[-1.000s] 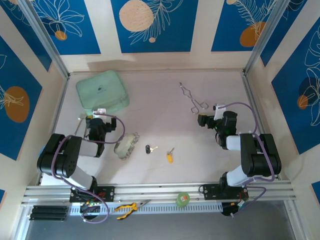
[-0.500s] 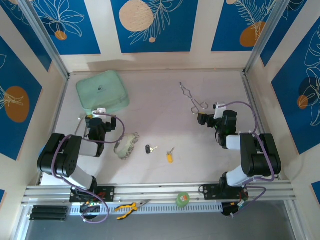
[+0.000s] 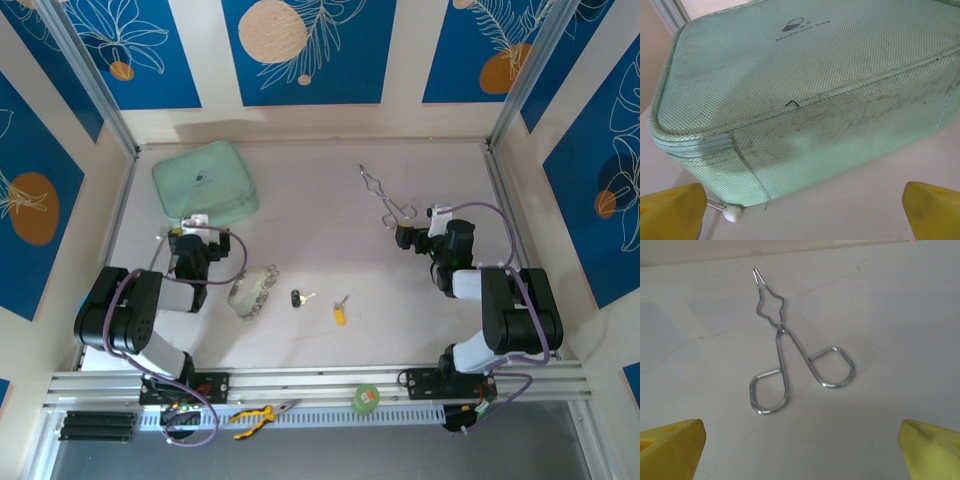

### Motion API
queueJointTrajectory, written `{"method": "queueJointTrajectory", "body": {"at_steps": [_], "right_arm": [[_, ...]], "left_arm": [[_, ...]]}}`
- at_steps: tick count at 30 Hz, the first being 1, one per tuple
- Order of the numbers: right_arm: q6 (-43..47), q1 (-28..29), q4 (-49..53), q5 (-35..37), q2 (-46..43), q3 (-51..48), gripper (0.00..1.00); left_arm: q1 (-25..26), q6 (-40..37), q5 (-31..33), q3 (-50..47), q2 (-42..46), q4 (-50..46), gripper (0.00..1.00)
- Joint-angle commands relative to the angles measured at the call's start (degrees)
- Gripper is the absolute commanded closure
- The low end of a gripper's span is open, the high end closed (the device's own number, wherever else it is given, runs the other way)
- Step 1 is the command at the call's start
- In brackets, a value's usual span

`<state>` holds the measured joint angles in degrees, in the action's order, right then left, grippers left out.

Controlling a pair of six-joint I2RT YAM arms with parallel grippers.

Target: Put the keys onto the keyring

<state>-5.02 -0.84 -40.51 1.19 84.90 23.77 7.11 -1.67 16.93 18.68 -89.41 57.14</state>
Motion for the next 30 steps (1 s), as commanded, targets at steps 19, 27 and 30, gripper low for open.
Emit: {"method": "queueJointTrajectory", "body": {"at_steps": [19, 27, 30], "right_arm": [[-29.0, 8.9, 50.0, -4.2, -23.4, 16.4, 0.09], [-33.2, 29.7, 61.2, 1.3, -17.0, 21.5, 0.22], [-35.3, 36.0, 61.5, 1.9, -13.8, 23.5, 0.3]], "left_arm": [[1.1, 25.9, -5.4, 8.8, 37.0, -54.9, 0.0], [3.9, 38.7, -13.1, 10.7, 38.7, -75.0, 0.06], [4.9, 44.7, -13.3, 10.2, 40.9, -83.0, 0.13]]}}
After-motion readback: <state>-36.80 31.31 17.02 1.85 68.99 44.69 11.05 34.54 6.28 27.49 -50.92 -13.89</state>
